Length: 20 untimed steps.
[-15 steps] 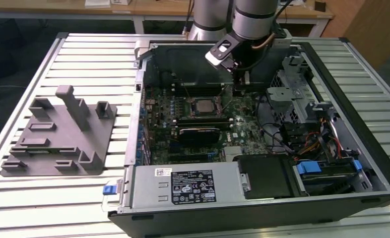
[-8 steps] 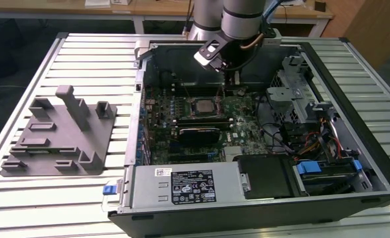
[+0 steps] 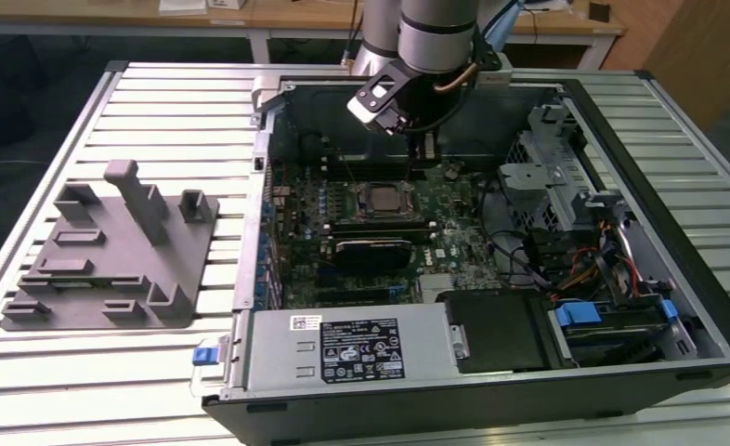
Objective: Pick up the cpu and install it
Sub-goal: 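Close the cpu cover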
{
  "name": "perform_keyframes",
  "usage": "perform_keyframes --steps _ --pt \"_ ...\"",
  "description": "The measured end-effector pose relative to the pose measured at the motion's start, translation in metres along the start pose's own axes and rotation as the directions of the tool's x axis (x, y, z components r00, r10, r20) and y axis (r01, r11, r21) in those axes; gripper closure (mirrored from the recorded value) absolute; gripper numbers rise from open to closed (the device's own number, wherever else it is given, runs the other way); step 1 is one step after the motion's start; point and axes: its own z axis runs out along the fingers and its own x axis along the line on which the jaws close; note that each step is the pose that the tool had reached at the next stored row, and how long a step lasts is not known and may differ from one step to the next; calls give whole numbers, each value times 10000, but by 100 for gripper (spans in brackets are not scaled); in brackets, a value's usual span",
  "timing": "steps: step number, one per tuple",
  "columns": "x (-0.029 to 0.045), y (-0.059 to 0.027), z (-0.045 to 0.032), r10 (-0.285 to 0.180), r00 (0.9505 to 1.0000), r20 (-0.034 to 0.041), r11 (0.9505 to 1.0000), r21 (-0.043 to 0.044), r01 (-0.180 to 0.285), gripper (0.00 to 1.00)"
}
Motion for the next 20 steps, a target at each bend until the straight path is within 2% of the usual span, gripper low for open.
perform_keyframes --steps 5,6,8,9,14,20 --pt "0 -1 0 -1 10000 1 10000 0 1 89" --pt "0 -1 1 -2 10000 -2 10000 27 2 89" --pt "0 0 5 -7 10000 19 9997 254 6 89" --pt "0 1 6 -10 10000 25 9994 340 9 89" --pt "0 0 7 -11 10000 25 9993 371 10 89" --pt "-24 -112 33 -9 10000 6 9996 271 9 89"
